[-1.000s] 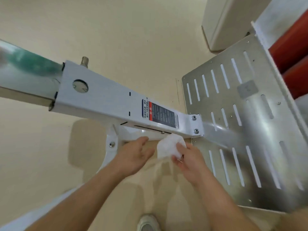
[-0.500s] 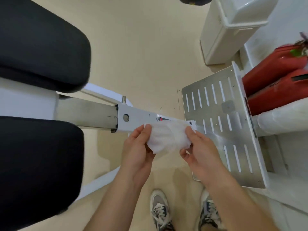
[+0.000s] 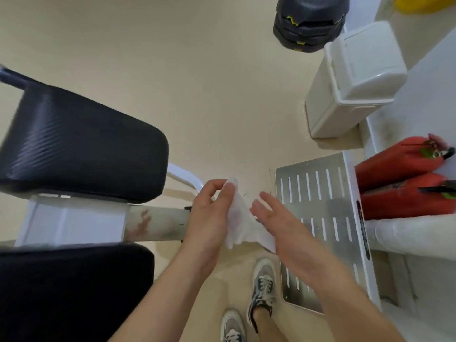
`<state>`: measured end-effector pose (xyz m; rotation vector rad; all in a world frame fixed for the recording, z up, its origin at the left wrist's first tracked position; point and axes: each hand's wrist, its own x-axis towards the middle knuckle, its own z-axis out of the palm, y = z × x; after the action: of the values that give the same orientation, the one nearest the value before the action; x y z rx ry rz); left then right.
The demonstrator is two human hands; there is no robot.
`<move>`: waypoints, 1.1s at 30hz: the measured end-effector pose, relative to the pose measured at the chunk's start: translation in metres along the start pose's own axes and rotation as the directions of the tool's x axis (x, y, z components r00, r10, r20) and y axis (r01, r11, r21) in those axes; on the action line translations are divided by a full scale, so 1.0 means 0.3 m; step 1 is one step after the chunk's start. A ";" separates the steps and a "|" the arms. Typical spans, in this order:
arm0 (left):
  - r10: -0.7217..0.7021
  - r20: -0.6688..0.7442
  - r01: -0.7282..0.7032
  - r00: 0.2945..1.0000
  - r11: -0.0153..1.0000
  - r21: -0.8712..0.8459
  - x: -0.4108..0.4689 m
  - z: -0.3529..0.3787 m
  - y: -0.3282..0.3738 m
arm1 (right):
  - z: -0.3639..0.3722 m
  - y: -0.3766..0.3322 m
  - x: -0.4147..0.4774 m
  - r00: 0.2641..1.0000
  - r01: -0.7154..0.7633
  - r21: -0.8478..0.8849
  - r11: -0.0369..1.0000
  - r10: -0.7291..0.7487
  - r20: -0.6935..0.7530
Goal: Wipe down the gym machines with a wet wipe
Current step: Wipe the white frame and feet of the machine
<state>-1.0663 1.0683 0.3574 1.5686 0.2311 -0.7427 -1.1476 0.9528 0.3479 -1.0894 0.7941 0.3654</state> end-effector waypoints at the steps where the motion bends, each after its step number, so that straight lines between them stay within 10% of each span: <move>1: 0.005 0.019 -0.005 1.000 1.000 -0.015 0.017 0.022 0.041 | -0.001 -0.033 0.020 0.996 0.012 -0.015 1.000 -0.011 0.086; 13: 0.211 -0.154 -0.223 0.965 0.972 -0.067 0.262 0.007 0.579 | -0.005 -0.663 0.223 0.984 0.176 0.137 0.975 -0.179 0.005; 20: 0.243 -0.366 -0.197 0.899 0.968 0.157 0.517 -0.031 0.635 | 0.041 -0.900 0.435 0.847 0.368 -0.431 0.824 -0.488 -0.210; 33: 0.016 -0.654 0.049 0.756 0.996 0.080 1.176 -0.117 0.622 | 0.301 -1.173 1.248 0.902 0.373 -0.786 0.493 -0.393 0.181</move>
<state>-0.6806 0.9741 0.3045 1.8771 0.7392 -0.1793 -0.6394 0.8375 0.3229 -2.1146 0.3361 0.3323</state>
